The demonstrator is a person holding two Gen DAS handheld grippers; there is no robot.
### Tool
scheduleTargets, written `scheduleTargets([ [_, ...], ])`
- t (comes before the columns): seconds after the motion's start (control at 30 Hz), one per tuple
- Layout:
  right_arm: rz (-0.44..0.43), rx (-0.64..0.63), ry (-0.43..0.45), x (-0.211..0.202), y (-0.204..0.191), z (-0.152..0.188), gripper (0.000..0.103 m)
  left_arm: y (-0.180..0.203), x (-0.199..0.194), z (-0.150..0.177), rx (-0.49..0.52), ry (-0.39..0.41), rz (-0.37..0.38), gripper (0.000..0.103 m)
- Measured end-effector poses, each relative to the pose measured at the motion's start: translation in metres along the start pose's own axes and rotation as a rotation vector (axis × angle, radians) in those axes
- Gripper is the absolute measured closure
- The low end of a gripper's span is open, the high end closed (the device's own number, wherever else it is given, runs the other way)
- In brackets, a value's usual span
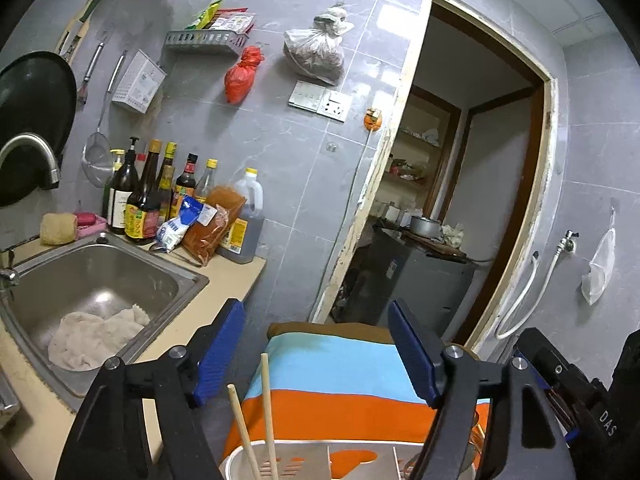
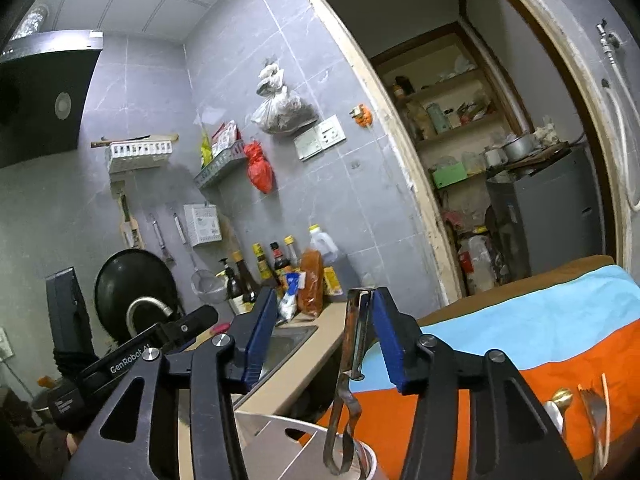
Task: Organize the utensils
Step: 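Open the left gripper over the basket while the right gripper releases the tong clip into it, then move both grippers back over the spoons, forks and knife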
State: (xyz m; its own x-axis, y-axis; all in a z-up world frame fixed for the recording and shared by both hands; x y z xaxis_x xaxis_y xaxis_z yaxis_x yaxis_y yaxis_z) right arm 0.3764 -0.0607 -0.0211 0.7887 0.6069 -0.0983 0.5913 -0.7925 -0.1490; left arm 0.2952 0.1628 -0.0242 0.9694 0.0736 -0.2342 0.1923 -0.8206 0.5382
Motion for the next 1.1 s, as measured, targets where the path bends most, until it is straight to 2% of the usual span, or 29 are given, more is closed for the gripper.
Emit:
scheduleTargets([
  [0.17,-0.065,0.017,-0.045,0.001,-0.003,0.005,0.058,-0.001,-0.006,0.001,-0.014,-0.008,-0.042,0.031],
  [0.27,-0.092,0.051,-0.077,0.003,-0.004,0.012,0.049,-0.004,-0.012,0.002,-0.015,-0.006,-0.067,0.028],
  [0.37,-0.094,0.056,-0.084,-0.002,-0.003,0.016,0.049,-0.006,-0.017,0.001,-0.024,-0.001,-0.083,0.026],
  [0.43,-0.073,0.047,-0.079,-0.009,0.0,0.013,0.048,-0.004,-0.019,0.0,-0.019,-0.001,-0.088,0.022],
  [0.5,-0.038,0.028,-0.07,-0.018,0.006,0.008,0.037,0.003,-0.024,-0.001,0.0,0.003,-0.088,0.017],
  [0.63,0.045,-0.02,-0.068,-0.039,0.026,-0.006,0.024,0.025,-0.031,-0.001,0.036,0.005,-0.088,0.003],
  [0.7,0.077,-0.039,-0.069,-0.048,0.037,-0.016,0.013,0.037,-0.033,0.001,0.043,0.002,-0.083,0.001],
  [0.83,0.156,-0.1,-0.087,-0.074,0.069,-0.028,0.01,0.07,-0.034,0.015,0.078,-0.009,-0.07,0.0],
  [0.97,0.217,-0.152,-0.112,-0.099,0.103,-0.033,0.008,0.109,-0.028,0.043,0.114,-0.043,-0.037,0.0],
  [1.1,0.262,-0.15,-0.149,-0.118,0.139,-0.03,0.008,0.141,-0.02,0.075,0.13,-0.086,0.002,0.0],
])
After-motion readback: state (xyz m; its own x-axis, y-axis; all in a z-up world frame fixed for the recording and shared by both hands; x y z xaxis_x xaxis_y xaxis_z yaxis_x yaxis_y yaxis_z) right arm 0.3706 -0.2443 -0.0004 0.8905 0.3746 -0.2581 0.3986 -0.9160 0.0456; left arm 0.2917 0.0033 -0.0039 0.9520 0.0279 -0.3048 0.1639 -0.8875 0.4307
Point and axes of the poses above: each gripper's, at about its wrist camera, not at the fingertips, and x roughly the way its jaws point, y to its right, z to its underside, the point moved 8 cm from there along x, roughly the way its jaws point, and after that the axes turned 14 degrees about -x, right-handed, at the moved point
